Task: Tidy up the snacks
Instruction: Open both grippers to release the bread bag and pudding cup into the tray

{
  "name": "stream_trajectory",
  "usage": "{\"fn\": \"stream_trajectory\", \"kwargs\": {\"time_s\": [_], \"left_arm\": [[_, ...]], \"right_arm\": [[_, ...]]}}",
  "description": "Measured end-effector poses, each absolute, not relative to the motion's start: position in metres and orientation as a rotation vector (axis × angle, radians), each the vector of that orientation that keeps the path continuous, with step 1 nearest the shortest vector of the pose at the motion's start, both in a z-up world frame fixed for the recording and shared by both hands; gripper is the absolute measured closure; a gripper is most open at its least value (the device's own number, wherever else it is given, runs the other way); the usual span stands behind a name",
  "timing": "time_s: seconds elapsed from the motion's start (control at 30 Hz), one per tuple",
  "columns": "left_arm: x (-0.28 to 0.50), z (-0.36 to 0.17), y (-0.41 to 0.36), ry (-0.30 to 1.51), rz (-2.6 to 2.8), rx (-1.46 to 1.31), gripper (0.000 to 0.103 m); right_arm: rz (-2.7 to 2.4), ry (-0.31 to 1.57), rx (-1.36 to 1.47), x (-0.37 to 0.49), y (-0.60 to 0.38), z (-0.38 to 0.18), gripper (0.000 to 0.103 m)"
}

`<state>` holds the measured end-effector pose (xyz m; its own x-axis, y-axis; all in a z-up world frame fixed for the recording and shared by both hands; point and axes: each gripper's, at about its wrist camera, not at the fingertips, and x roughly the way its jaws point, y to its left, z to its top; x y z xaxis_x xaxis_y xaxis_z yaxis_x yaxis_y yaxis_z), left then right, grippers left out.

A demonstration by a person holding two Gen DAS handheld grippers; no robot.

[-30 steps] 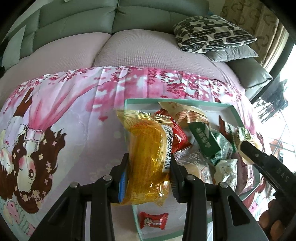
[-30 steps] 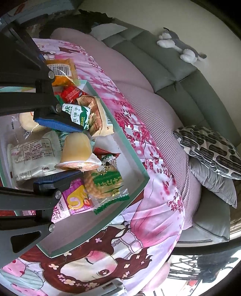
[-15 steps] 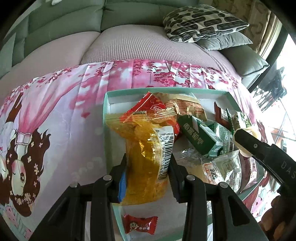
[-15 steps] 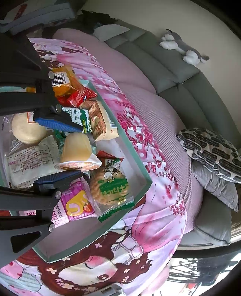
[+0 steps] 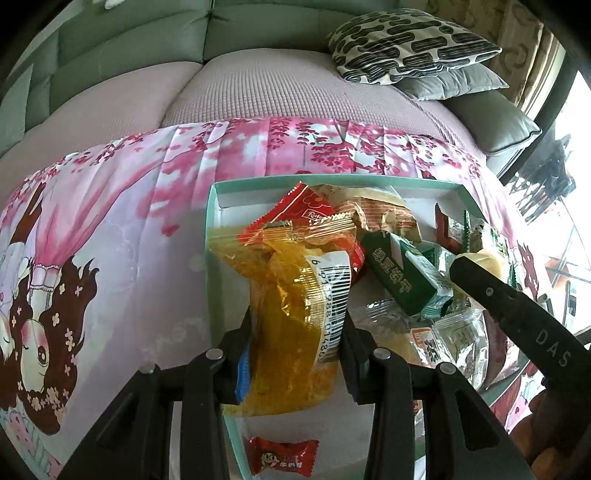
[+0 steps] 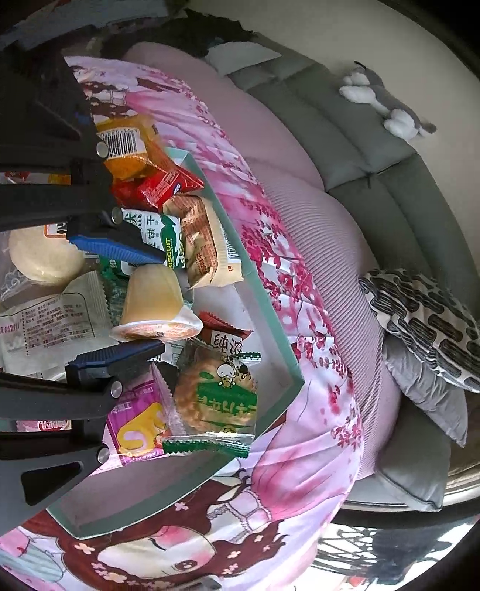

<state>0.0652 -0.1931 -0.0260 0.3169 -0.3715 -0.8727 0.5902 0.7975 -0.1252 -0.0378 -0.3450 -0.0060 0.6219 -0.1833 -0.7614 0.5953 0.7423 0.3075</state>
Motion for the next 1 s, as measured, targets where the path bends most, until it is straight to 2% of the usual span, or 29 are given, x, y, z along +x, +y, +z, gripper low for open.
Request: {"fn": "stream_trajectory", "kwargs": {"time_s": [0.23,0.27,0.33,0.4,0.67,0.9,1.0], "left_arm": [[0.066,-0.023,-0.191,1.083,-0.607,0.254,0.060],[0.066,-0.022,-0.190,1.084,-0.603,0.254,0.059],[0.066,-0.020,-0.189,1.080,-0.597,0.250,0.050],[0.066,-0.016,-0.187,1.070,-0.591,0.252,0.048],[0.069,-0.008,-0.179,1.071,-0.569,0.243,0.042],[0.073,0.003,-0.169,1.064,-0.550,0.188,0.042],[0.077,0.006,-0.163,1.066,-0.526,0.169,0.037]], "right_arm": [[-0.479,0.801,0.563,-0.038,-0.344,-0.004,0.058],[-0.479,0.804,0.563,-0.039,-0.344,-0.003,0.058],[-0.479,0.810,0.558,-0.038,-0.343,-0.003,0.058],[-0.479,0.823,0.555,-0.038,-0.343,-0.004,0.057],[-0.508,0.859,0.522,-0.040,-0.343,-0.002,0.041],[-0.510,0.901,0.484,-0.042,-0.343,-0.001,0.032],[-0.513,0.911,0.465,-0.042,-0.342,0.001,0.029]]}}
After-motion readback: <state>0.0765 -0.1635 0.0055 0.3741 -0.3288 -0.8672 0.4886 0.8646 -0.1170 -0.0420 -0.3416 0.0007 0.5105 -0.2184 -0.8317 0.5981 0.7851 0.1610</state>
